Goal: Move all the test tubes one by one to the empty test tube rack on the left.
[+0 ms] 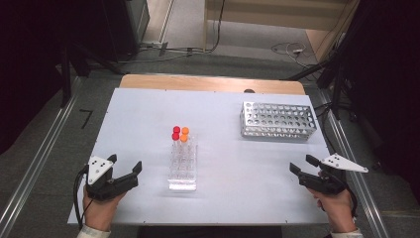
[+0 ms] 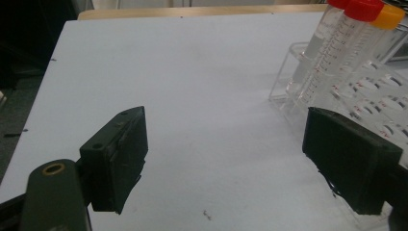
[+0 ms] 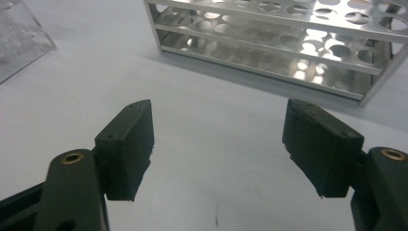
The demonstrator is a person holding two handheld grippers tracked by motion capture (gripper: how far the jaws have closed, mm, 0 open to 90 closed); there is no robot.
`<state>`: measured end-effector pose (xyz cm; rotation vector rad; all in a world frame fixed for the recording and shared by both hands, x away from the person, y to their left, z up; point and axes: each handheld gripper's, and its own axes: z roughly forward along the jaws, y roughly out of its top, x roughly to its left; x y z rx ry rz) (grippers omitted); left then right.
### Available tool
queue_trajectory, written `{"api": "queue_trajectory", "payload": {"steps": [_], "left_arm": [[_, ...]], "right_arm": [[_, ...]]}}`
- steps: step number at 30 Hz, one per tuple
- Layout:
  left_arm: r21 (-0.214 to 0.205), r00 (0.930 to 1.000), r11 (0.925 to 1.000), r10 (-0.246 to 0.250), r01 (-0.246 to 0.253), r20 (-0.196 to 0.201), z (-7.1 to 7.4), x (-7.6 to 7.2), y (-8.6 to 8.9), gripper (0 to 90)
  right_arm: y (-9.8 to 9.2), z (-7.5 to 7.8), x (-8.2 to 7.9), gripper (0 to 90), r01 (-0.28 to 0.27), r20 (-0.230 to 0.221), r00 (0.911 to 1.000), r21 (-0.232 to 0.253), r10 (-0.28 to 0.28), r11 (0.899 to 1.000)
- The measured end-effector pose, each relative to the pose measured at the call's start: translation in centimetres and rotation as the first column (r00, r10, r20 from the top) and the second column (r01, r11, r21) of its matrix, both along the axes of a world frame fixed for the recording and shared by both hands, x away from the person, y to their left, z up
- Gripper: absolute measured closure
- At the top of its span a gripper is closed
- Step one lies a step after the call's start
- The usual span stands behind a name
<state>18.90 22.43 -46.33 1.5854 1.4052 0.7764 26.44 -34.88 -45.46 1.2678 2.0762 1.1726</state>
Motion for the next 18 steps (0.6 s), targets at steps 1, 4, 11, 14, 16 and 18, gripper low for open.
{"api": "queue_trajectory", "payload": {"steps": [1,4,11,14,16,18], "left_arm": [[0.002,1.0,1.0,0.004,-0.004,0.002,0.0,0.0,0.1,16.7],[0.003,0.9999,0.9999,0.014,-0.014,-0.003,-0.2,-0.1,0.4,16.7],[0.008,0.999,0.9992,0.04,-0.039,-0.019,-0.6,-0.1,1.2,16.7],[0.009,0.9984,0.9987,0.05,-0.05,-0.025,-0.8,0.0,1.4,16.7],[0.014,0.9979,0.9984,0.055,-0.055,-0.034,-1.1,0.1,1.5,16.7],[0.02,0.9969,0.9981,0.059,-0.058,-0.052,-1.4,0.3,1.5,16.6]], "right_arm": [[-0.2,-0.1,0.0,24.8,0.008,-0.001,1.0,0.001,-0.008,1.0],[-0.9,-0.3,-0.1,24.8,0.035,-0.006,0.9994,0.002,-0.035,0.999],[-3.1,-1.2,-0.1,24.8,0.114,-0.026,0.9932,0.002,-0.114,0.994],[-3.8,-1.6,-0.1,24.8,0.138,-0.036,0.9898,-0.001,-0.138,0.99],[-4.1,-1.9,0.0,24.4,0.152,-0.043,0.9874,-0.009,-0.152,0.988],[-4.3,-2.1,0.0,23.8,0.16,-0.047,0.986,-0.013,-0.16,0.987]]}}
